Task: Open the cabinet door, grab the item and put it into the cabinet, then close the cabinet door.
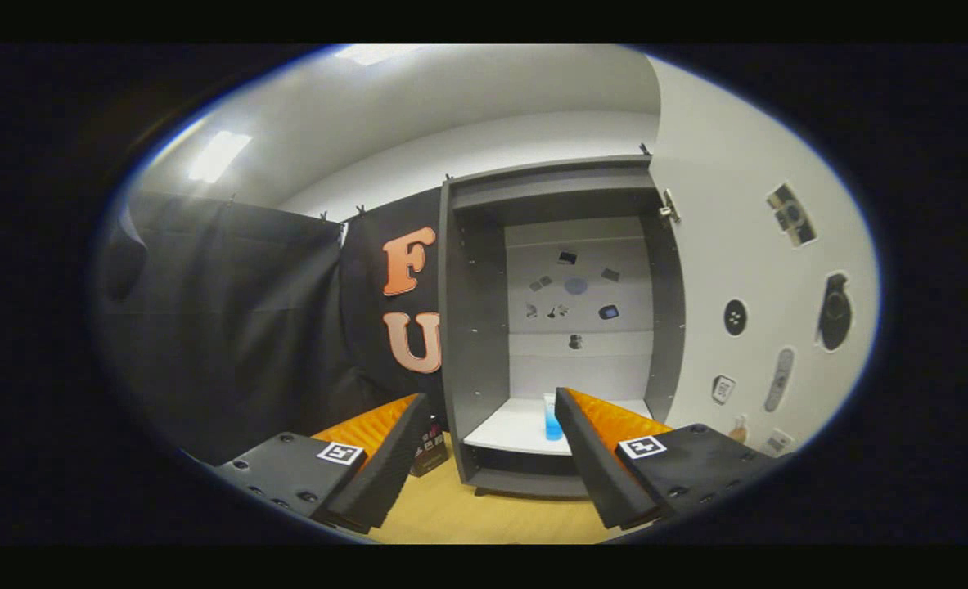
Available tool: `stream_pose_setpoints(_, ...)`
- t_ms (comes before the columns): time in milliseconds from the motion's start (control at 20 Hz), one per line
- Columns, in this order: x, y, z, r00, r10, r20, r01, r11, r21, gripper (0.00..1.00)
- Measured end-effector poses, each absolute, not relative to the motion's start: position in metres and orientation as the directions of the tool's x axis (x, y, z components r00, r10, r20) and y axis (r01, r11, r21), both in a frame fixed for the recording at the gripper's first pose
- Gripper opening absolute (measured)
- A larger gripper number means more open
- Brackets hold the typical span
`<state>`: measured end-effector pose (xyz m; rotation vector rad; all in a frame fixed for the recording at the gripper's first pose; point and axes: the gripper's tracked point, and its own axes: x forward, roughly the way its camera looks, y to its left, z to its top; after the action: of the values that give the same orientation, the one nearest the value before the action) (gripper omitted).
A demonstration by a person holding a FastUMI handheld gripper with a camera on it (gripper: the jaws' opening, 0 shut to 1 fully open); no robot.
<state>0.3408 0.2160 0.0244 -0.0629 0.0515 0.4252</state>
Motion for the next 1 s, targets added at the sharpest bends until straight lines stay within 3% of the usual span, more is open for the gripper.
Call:
stream_pose_setpoints(250, 0.238, 0.132, 0.062, 0.955, 0.297, 0.004, -0.296, 0.954, -0.039, 0.96)
stream_pose_setpoints(450, 0.181, 0.012, 0.096, 0.994, -0.021, 0.111, 0.031, 0.996, -0.082, 0.96)
stream_pose_setpoints(650, 0.158, -0.087, 0.108, 0.947, -0.279, 0.161, 0.297, 0.95, -0.099, 0.98)
stream_pose_setpoints(800, 0.179, -0.115, 0.1, 0.939, -0.318, 0.129, 0.331, 0.939, -0.096, 0.97)
stream_pose_setpoints(1000, 0.233, -0.117, 0.079, 0.965, -0.257, 0.05, 0.261, 0.961, -0.094, 0.97)
